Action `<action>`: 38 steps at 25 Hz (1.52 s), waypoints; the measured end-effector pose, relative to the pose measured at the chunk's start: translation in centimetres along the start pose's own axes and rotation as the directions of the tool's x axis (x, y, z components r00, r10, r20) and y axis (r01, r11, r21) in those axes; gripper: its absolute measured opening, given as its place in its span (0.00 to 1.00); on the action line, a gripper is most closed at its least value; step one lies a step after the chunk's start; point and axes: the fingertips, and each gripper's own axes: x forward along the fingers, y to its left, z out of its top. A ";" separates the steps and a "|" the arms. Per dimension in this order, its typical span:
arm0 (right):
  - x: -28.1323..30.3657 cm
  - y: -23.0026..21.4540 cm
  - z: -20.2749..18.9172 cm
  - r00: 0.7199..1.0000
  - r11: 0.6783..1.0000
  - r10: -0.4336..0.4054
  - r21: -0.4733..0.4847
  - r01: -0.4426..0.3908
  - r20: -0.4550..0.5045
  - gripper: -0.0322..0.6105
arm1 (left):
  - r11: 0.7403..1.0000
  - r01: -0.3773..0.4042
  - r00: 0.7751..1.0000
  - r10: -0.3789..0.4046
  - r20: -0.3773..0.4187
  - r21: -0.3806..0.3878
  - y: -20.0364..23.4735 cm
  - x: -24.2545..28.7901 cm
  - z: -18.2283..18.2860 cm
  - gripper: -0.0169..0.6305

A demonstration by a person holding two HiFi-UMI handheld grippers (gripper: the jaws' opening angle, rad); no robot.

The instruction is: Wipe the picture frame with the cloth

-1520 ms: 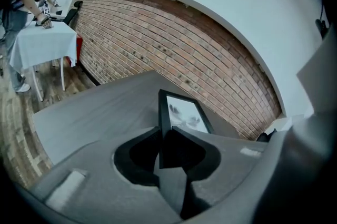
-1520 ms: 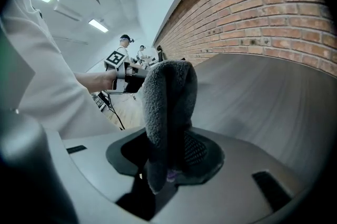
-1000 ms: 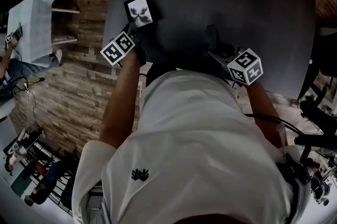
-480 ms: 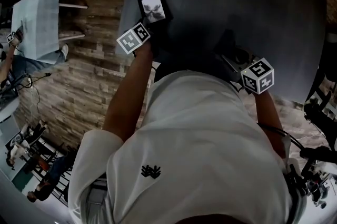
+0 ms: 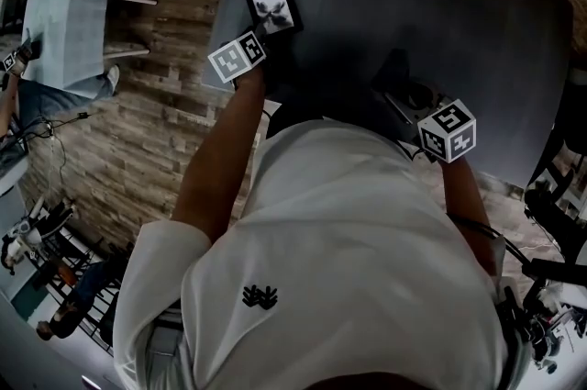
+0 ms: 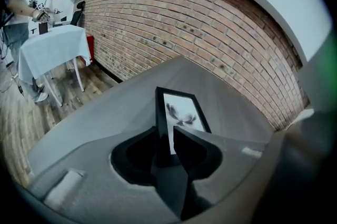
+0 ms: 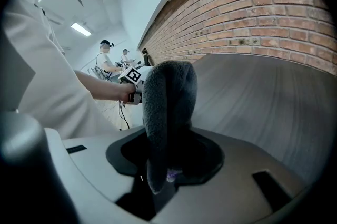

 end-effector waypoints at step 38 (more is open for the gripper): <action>1.2 20.6 -5.0 0.957 0.853 0.252 -0.435 -0.289 -0.143 0.27 | 0.911 0.377 0.901 -0.403 0.162 0.166 -6.4 -36.7 -16.1 0.05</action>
